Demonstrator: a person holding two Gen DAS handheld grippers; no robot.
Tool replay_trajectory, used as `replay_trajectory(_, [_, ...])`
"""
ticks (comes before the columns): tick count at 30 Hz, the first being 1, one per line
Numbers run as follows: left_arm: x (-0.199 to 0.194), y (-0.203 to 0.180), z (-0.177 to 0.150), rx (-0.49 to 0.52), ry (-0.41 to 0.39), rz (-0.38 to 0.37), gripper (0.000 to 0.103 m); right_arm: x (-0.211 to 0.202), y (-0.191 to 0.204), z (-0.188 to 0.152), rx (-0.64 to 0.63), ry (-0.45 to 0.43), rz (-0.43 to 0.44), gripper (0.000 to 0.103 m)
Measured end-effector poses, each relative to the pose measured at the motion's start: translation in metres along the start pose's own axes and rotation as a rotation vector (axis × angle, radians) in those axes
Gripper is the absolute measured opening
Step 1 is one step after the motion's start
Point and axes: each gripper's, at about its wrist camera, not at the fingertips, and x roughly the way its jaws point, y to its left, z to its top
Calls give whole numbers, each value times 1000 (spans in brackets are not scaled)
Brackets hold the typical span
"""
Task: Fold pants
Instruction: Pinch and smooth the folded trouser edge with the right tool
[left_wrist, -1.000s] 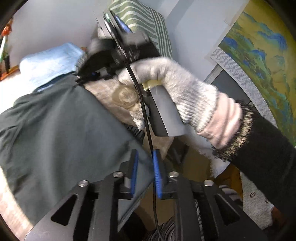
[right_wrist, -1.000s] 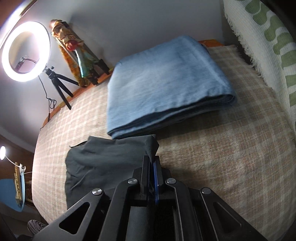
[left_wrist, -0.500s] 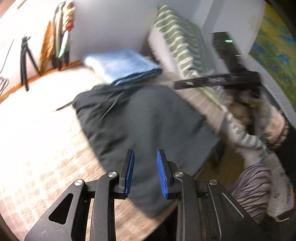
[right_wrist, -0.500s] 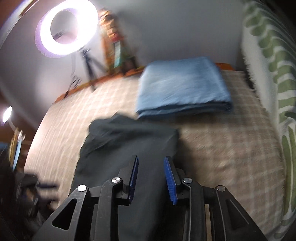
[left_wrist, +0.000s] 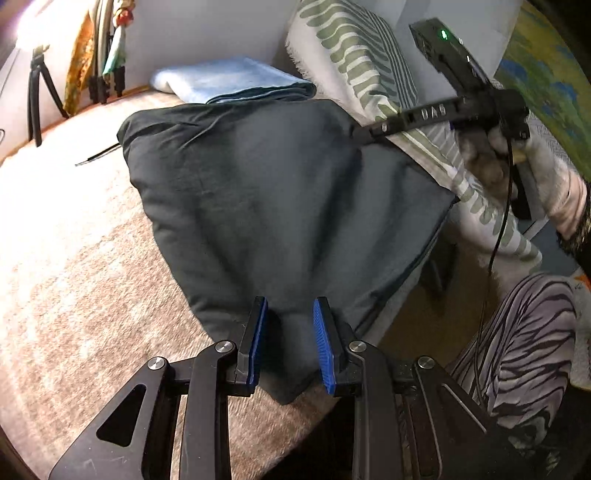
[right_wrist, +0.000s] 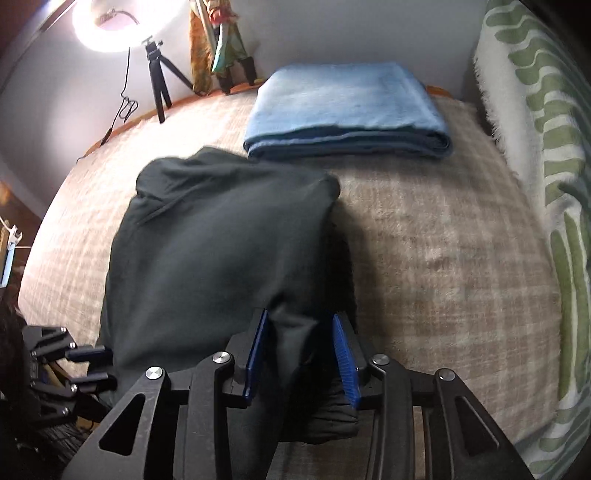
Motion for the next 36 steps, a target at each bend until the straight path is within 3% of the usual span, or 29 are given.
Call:
replay_trajectory(5, [-13,-17,-10,96,-10,26,23,-27,21,26,-43,-96,67,37])
replay_trajectory(10, [-36,-12,2,54,-101,19,23,-25,60,72,-134,-125,195,44])
replay_trajectory(11, [-37,-9,5,53,-113,25,23,-21,66,81,-151,-120,209,49])
replay_trajectory(14, [-31,-2,7,56,-108,31,23,1,90,110,-198,-84,252,52])
replay_trajectory(17, [-23,1,2,27,-78,-28,23,30,115,133,-235,-38,291,52])
replay_trajectory(20, [-16,-10,-8,80,-56,-29,23,59,138,144,-300,24,275,52])
replay_trajectory(24, [-14,-12,-9,75,-56,-45,23,95,155,151,-353,99,231,51])
replay_trajectory(25, [-13,-11,-8,71,-54,-50,23,101,157,151,-364,115,223,50])
replay_trajectory(27, [-10,-13,-8,76,-55,-58,23,107,158,151,-372,133,213,37])
replay_trajectory(31, [-6,-23,-10,115,-50,-68,24,109,160,147,-401,130,187,1])
replay_trajectory(36, [2,-40,-15,150,-43,-70,24,119,155,151,-340,127,155,0])
